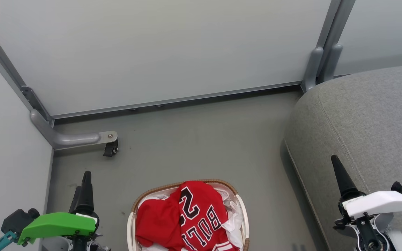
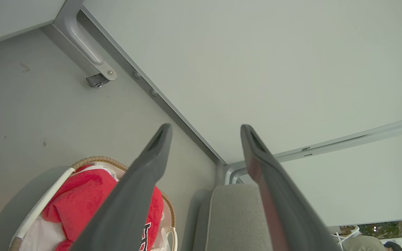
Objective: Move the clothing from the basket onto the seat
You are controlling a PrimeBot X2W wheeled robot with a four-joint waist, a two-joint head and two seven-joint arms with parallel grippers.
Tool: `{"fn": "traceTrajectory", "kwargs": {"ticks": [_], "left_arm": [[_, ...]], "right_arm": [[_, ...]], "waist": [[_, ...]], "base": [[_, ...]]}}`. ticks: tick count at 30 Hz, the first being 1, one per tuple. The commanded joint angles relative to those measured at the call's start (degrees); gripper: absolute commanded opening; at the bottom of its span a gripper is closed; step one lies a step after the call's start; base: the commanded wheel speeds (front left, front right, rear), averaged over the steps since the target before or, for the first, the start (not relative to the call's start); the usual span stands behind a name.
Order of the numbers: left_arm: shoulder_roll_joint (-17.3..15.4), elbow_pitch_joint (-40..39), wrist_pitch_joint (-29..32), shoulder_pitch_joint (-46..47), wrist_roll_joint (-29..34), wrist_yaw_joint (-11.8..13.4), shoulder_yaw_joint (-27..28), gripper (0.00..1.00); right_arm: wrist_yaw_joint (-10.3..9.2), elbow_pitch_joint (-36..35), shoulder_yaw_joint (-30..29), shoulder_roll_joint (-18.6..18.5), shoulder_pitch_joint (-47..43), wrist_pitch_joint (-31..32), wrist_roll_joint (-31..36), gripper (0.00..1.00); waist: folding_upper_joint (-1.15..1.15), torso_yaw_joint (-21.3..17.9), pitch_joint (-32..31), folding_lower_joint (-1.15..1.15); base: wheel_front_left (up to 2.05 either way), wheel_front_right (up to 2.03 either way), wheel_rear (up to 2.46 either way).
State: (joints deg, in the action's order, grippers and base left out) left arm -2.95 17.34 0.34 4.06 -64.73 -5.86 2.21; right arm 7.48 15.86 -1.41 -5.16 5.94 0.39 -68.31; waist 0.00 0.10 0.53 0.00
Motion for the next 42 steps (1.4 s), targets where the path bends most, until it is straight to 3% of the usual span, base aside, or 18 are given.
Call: {"fn": "traceTrajectory", "kwargs": {"ticks": [1, 17, 42], "left_arm": [[-0.9, -0.6, -0.7, 1.0, 2.8, 0.5, -0.5, 1.00], [-4.0, -0.9, -4.1, 0.8, 17.8, 4.1, -7.6, 1.00], [-7.5, -0.6, -8.4, 0.3, 34.1, 9.6, -14.9, 1.00]], "right_arm": [[0.00, -0.4, 0.6, -0.9, 1.8, -0.7, 2.7, 1.00], [0.01, 2.7, 3.2, -1.9, 2.9, -4.1, 18.4, 1.00], [0.01, 5.1, 3.7, -1.3, 3.2, -8.4, 38.3, 1.00]], "waist": [[0.00, 0.0, 0.0, 0.00], [0.00, 0.0, 0.1, 0.00], [0.00, 0.0, 0.0, 0.00]], "base": [[0.00, 0.00, 0.00], [0.00, 0.00, 0.00], [0.00, 0.00, 0.00]]}}
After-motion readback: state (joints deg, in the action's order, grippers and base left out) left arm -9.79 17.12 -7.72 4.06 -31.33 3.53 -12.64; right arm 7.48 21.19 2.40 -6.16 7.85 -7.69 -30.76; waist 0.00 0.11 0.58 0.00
